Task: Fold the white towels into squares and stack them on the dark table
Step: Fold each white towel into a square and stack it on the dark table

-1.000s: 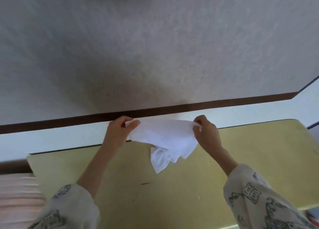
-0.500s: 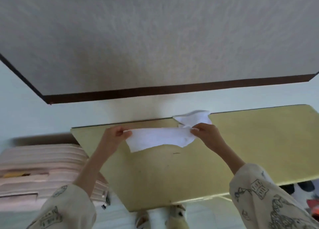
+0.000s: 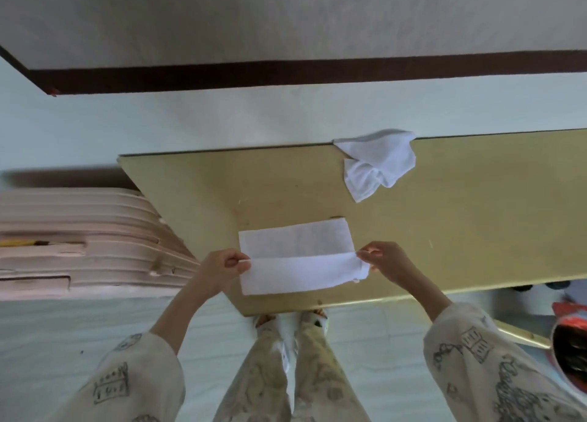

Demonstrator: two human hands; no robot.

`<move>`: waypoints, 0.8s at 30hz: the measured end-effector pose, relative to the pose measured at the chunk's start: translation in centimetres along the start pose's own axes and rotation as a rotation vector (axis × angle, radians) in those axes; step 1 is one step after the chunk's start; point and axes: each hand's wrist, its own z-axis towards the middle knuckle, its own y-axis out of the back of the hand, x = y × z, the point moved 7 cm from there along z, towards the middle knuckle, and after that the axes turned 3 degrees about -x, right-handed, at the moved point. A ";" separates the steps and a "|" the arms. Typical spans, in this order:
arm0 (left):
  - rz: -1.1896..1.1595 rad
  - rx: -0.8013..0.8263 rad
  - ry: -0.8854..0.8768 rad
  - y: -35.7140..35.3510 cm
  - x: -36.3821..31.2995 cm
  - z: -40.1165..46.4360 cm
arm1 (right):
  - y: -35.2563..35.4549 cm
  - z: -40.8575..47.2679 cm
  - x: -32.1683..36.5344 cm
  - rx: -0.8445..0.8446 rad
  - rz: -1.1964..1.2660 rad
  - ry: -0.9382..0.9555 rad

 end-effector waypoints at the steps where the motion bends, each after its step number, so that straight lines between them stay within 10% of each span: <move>1: -0.013 -0.026 0.019 0.0 0.1 0.6 | 0.0 0.7 0.0 -0.014 0.016 0.000; 24: -0.100 -0.282 0.251 -0.5 2.8 8.8 | -3.0 10.3 1.6 -0.134 -0.087 -0.038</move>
